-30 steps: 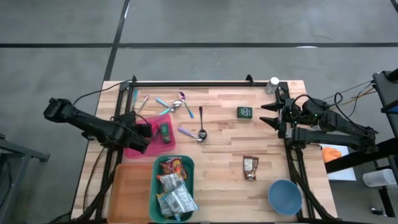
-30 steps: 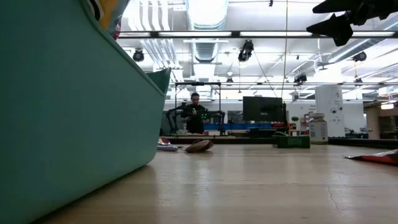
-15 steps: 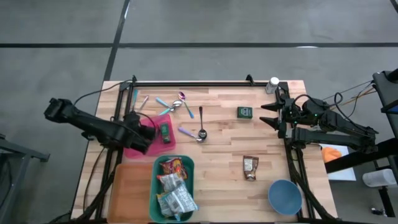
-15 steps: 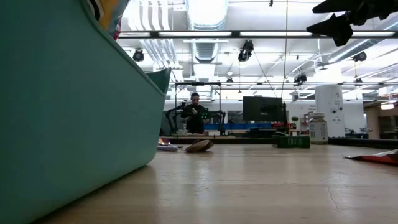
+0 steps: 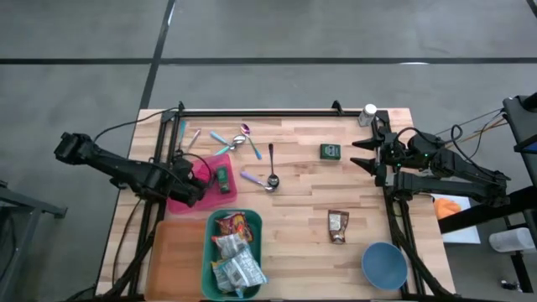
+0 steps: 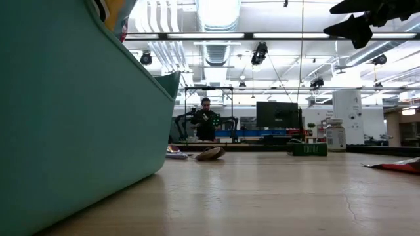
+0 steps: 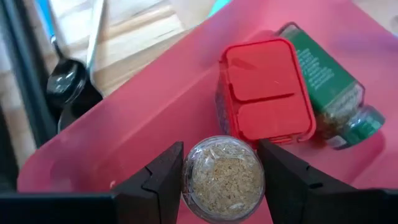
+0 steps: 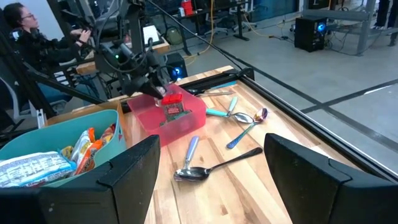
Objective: Pick & Place Food Item
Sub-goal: Put the brown seasoning bottle into the pink bin
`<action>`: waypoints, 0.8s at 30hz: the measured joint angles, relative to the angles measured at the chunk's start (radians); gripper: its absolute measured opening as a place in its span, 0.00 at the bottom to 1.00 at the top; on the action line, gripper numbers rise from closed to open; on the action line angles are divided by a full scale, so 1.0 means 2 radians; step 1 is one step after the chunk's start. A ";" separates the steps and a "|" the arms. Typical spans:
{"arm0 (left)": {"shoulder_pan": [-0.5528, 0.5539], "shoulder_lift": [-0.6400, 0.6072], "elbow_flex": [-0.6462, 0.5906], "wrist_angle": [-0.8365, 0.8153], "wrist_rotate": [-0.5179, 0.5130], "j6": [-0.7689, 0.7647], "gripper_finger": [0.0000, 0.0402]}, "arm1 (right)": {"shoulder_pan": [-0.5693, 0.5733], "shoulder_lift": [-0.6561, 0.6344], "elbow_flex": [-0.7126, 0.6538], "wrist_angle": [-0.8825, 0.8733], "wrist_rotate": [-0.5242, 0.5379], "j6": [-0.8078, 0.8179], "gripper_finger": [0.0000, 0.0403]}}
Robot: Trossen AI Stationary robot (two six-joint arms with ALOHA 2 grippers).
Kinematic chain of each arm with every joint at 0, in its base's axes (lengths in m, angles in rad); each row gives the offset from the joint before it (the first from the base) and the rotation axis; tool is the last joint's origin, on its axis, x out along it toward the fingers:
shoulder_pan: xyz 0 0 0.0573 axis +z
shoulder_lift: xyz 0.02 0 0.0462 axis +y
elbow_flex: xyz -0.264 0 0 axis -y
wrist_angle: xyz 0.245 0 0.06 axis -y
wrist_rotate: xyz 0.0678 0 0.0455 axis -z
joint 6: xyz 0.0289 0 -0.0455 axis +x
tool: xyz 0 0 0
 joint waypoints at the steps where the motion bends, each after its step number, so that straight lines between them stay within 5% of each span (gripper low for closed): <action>1: 0.000 -0.002 -0.006 0.014 -0.001 0.006 0.43 | 0.000 0.000 0.000 0.000 0.000 0.000 0.71; 16: 0.000 -0.009 -0.095 0.149 0.016 0.055 0.44 | 0.000 0.000 0.000 0.000 0.000 0.000 0.71; 24: 0.000 -0.032 -0.108 0.157 0.006 0.024 0.59 | 0.000 0.000 0.000 0.000 0.000 0.000 0.71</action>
